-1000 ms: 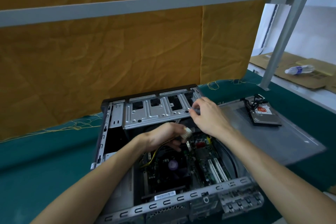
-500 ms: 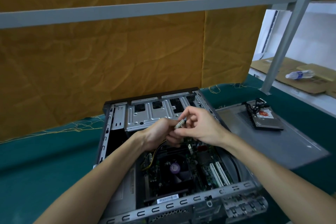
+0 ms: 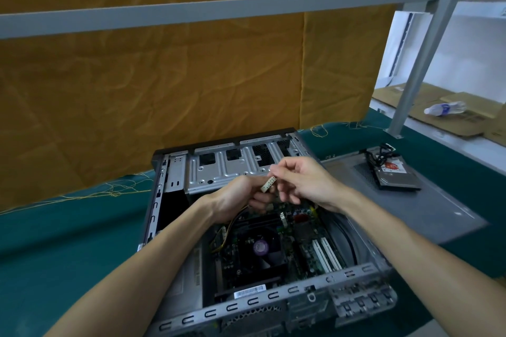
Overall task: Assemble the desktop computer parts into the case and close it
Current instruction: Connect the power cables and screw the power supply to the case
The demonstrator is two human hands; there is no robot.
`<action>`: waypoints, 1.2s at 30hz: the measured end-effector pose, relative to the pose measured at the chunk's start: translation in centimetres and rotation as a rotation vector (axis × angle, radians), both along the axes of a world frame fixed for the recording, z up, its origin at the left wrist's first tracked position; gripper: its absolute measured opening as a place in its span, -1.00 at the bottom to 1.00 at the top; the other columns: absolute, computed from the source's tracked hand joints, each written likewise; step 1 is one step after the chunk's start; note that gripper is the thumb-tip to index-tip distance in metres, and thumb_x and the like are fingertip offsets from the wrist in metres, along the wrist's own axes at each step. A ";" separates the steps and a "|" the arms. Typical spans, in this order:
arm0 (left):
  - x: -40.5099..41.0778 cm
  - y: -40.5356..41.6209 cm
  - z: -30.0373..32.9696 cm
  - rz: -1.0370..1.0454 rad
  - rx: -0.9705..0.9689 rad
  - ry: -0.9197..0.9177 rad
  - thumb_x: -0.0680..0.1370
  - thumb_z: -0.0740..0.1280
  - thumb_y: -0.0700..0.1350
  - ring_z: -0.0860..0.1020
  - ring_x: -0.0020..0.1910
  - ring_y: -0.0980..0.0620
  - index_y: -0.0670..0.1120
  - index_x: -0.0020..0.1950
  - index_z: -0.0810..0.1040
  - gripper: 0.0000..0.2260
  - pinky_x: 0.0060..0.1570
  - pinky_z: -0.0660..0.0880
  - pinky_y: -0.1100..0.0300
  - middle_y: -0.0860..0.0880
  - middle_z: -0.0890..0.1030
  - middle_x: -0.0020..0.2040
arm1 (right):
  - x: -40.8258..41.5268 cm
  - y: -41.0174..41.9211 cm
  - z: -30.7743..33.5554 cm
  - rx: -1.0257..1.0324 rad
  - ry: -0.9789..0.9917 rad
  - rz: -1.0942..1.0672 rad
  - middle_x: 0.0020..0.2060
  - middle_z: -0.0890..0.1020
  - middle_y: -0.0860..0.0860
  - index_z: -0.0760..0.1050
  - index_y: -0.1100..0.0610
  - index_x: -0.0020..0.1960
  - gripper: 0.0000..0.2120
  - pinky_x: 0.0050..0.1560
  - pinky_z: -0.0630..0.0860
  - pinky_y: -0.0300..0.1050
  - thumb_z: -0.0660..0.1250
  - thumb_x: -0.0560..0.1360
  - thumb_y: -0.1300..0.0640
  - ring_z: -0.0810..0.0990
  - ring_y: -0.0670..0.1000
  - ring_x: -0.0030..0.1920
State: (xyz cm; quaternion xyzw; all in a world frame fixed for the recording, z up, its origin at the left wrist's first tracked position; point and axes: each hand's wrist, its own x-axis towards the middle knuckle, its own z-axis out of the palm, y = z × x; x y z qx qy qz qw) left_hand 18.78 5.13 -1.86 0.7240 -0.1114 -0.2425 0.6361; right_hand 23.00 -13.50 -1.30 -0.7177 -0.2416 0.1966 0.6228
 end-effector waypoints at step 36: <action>5.2 -2.2 -5.7 -0.086 1.278 -0.372 0.65 0.25 -0.18 0.58 0.18 -0.17 -0.18 0.38 0.47 -0.70 0.16 0.56 -0.04 -0.20 0.55 0.29 | 2.3 -1.0 -0.9 -0.158 -0.359 -0.626 -0.35 0.62 0.17 0.58 0.25 -0.22 -0.61 -0.30 0.48 -0.05 0.32 0.61 -0.03 0.51 0.03 -0.38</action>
